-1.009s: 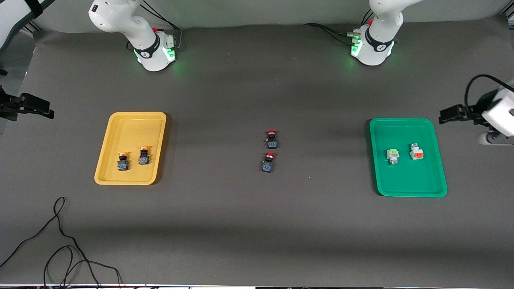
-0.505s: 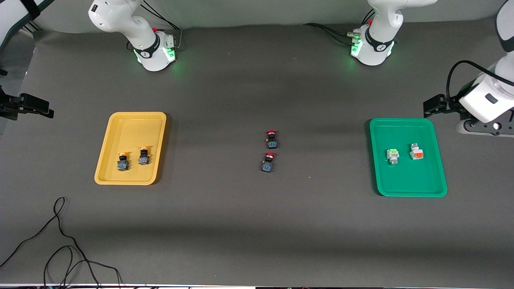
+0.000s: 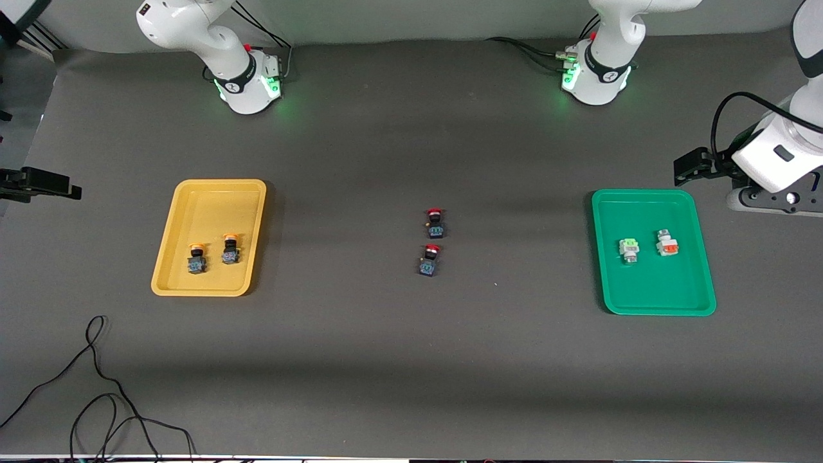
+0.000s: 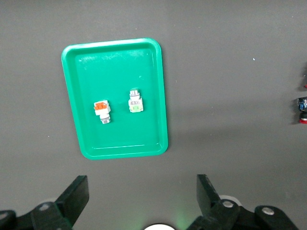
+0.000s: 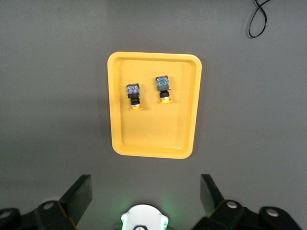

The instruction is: Place green and yellow buttons in trays

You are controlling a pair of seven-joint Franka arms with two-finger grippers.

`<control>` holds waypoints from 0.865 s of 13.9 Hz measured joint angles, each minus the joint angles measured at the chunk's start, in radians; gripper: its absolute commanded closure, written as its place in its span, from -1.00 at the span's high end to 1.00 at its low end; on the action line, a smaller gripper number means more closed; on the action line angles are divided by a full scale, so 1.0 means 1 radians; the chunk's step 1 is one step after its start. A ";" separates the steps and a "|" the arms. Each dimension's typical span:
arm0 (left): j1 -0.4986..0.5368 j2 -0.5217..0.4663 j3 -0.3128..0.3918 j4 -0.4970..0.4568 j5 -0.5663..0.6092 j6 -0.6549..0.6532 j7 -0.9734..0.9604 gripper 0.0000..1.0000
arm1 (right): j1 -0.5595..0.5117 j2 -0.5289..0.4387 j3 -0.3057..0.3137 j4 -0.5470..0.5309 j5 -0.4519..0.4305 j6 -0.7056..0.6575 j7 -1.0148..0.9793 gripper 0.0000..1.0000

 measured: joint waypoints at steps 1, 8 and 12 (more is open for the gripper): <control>0.000 -0.001 0.002 0.000 0.000 -0.003 0.000 1.00 | -0.043 -0.029 0.075 0.013 -0.039 0.000 0.028 1.00; 0.000 -0.018 0.009 0.001 0.002 -0.005 0.000 1.00 | -0.383 -0.192 0.663 0.036 -0.250 0.000 0.280 1.00; 0.000 -0.021 0.010 0.001 0.002 -0.006 0.000 1.00 | -0.603 -0.223 0.990 0.036 -0.331 0.000 0.408 1.00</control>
